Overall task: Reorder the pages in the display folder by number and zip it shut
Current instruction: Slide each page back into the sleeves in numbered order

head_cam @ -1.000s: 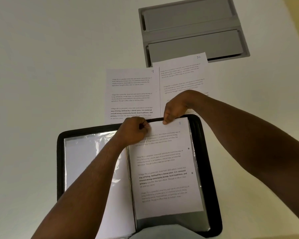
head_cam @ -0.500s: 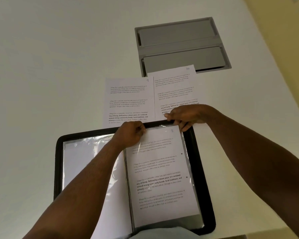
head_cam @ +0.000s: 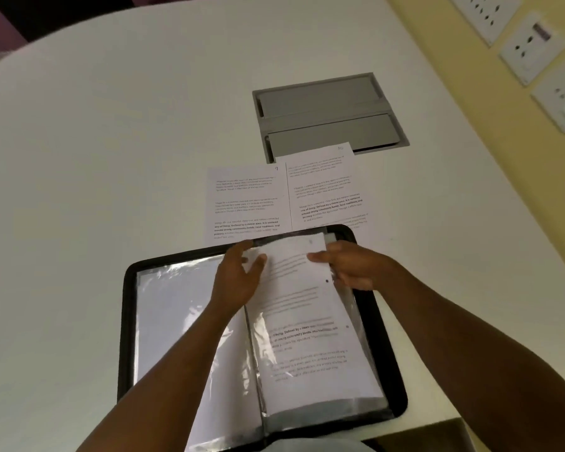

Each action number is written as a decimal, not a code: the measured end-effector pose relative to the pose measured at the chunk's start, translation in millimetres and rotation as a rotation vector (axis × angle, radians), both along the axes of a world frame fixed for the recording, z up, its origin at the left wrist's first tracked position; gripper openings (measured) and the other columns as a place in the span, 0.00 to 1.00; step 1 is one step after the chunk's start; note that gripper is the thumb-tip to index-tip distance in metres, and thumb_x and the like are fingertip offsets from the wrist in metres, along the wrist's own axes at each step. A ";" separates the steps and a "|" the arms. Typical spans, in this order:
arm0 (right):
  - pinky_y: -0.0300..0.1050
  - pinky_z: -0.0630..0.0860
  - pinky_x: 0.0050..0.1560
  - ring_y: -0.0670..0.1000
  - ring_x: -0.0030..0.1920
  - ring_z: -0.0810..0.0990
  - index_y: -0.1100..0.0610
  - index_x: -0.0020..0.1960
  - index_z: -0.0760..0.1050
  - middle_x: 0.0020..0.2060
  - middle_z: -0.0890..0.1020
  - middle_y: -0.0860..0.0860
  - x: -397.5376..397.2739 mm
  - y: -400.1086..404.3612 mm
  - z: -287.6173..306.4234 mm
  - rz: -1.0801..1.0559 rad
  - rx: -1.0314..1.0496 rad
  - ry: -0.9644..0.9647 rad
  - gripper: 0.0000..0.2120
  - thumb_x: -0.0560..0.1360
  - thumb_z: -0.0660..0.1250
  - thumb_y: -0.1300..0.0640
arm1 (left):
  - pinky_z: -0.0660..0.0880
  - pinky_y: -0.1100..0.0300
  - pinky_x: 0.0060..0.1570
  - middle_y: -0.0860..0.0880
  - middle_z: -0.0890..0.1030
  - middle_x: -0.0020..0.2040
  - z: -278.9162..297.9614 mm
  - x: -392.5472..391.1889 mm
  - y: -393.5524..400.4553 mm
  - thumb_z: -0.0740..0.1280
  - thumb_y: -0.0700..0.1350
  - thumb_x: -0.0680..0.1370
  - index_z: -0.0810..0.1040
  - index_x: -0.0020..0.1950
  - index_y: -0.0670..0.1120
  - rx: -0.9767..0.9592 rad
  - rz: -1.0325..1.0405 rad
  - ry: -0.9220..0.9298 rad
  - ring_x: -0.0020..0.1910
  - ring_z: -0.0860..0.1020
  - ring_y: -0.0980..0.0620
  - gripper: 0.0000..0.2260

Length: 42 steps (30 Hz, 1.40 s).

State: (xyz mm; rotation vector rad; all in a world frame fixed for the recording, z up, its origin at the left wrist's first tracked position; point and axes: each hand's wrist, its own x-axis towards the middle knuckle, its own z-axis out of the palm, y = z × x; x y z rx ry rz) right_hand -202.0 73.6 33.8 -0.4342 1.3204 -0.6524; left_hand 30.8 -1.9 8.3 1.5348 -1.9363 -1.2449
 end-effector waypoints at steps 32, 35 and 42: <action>0.53 0.53 0.76 0.56 0.77 0.55 0.57 0.78 0.54 0.77 0.58 0.56 211.5 106.9 -60.1 0.129 -0.101 1.408 0.33 0.80 0.55 0.39 | 0.74 0.47 0.53 0.40 0.76 0.55 -17.8 225.6 2.5 0.71 0.46 0.73 0.74 0.61 0.41 -0.017 0.238 -0.433 0.55 0.76 0.37 0.19; 0.56 0.51 0.76 0.61 0.77 0.53 0.58 0.79 0.48 0.78 0.53 0.60 209.0 133.4 -65.3 0.027 0.171 1.538 0.37 0.79 0.53 0.37 | 0.72 0.44 0.58 0.37 0.74 0.61 -18.4 204.2 12.3 0.70 0.47 0.74 0.72 0.66 0.41 -0.260 0.108 -0.441 0.59 0.73 0.36 0.23; 0.51 0.52 0.77 0.62 0.77 0.52 0.60 0.78 0.38 0.77 0.45 0.66 216.5 166.2 -79.8 -0.206 0.266 1.442 0.40 0.80 0.56 0.40 | 0.70 0.46 0.61 0.41 0.75 0.64 -18.5 127.6 27.2 0.68 0.49 0.76 0.75 0.66 0.43 -0.291 -0.273 -0.318 0.62 0.73 0.40 0.20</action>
